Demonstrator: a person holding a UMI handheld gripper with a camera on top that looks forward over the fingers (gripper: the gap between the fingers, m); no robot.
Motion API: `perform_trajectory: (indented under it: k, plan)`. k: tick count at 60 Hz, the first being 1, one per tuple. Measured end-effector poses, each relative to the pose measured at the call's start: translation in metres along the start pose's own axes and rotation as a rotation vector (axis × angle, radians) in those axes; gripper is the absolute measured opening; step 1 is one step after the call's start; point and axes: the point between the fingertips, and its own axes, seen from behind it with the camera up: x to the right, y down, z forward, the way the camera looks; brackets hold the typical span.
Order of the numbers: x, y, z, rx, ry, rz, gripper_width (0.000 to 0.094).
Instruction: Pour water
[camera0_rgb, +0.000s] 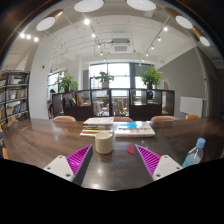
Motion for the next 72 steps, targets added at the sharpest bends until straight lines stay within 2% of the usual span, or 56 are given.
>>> perform_trajectory:
  k: [7,10,29,37,50,56,63,72]
  plan:
    - [0.02,0.007,-0.009,0.005,0.035,-0.007,0.0861]
    - [0.055,0.033,-0.041,0.009,0.06,-0.021,0.0859]
    - [0.2,0.063,-0.116,0.002,0.3,-0.064,0.0859]
    - [0.241,0.061,-0.101,0.013,0.348,-0.073,0.0861]
    - [0.269,0.068,-0.049,0.002,0.323,-0.045,0.0832]
    - [0.277,0.069,-0.03,0.015,0.323,-0.053,0.075]
    - [0.27,0.071,-0.018,0.015,0.294,-0.025,0.0516]
    - [0.267,0.073,-0.013,0.036,0.274,-0.005,0.0411]
